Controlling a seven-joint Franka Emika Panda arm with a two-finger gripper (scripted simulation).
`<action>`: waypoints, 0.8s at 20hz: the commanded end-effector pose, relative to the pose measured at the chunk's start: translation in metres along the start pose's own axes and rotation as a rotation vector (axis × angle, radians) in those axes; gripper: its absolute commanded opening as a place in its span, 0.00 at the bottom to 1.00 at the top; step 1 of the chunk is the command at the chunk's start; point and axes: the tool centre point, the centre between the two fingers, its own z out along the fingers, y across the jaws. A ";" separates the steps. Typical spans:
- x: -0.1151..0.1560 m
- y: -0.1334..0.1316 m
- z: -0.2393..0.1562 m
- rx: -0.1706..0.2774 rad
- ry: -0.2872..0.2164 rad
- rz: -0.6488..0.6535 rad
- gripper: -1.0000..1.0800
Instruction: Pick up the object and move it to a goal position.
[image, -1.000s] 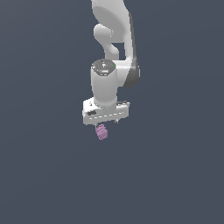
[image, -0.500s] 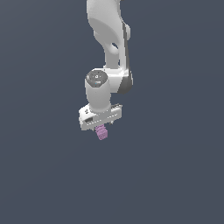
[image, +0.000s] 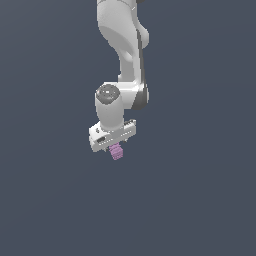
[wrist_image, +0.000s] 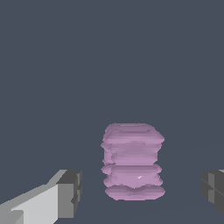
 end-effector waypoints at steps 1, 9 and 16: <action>0.000 0.000 0.000 0.000 0.000 0.000 0.96; -0.001 0.000 0.024 0.000 0.000 -0.002 0.96; -0.001 0.000 0.050 0.000 0.000 -0.004 0.96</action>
